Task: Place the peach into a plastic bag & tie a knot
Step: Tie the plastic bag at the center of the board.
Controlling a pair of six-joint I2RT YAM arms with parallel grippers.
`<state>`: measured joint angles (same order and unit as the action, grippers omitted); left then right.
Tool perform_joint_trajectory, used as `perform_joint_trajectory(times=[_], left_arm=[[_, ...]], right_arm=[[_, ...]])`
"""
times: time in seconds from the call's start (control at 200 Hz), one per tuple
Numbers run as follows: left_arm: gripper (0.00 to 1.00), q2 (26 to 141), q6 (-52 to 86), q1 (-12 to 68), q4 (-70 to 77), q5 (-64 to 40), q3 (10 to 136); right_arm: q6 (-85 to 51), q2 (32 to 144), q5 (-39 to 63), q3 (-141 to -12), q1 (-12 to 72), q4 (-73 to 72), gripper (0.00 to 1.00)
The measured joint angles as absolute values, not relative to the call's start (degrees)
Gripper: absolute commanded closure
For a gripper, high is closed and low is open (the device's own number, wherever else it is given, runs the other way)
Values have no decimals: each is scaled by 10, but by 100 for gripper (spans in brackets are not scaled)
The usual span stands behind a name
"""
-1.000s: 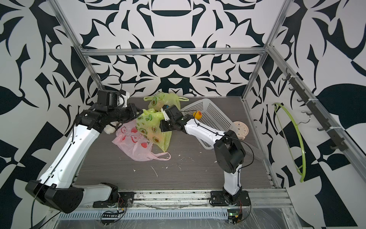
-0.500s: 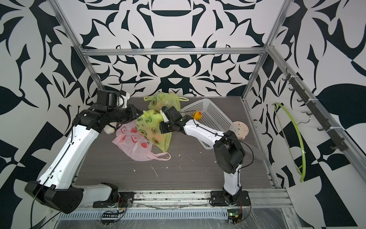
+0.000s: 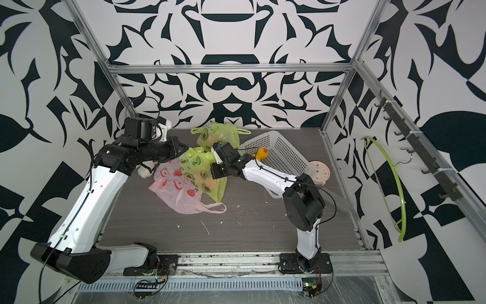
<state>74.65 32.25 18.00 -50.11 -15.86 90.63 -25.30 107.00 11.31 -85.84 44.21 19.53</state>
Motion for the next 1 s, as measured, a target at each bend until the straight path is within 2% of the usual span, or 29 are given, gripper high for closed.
perform_joint_trajectory(times=[0.33,0.58,0.725,0.875,1.0], left_arm=[[100,733,293,175,-520,-108,906],[100,690,272,173,-523,-83,886],[100,668,270,173,-515,-93,844],[100,639,269,173,-496,-112,812],[100,623,270,173,-485,-124,802]], right_arm=[[-237,1056,91,-834,452,198,88],[-209,984,88,-784,467,207,63],[-222,900,88,-754,468,216,48],[-277,807,115,-720,402,197,47],[-337,802,163,-715,331,157,48]])
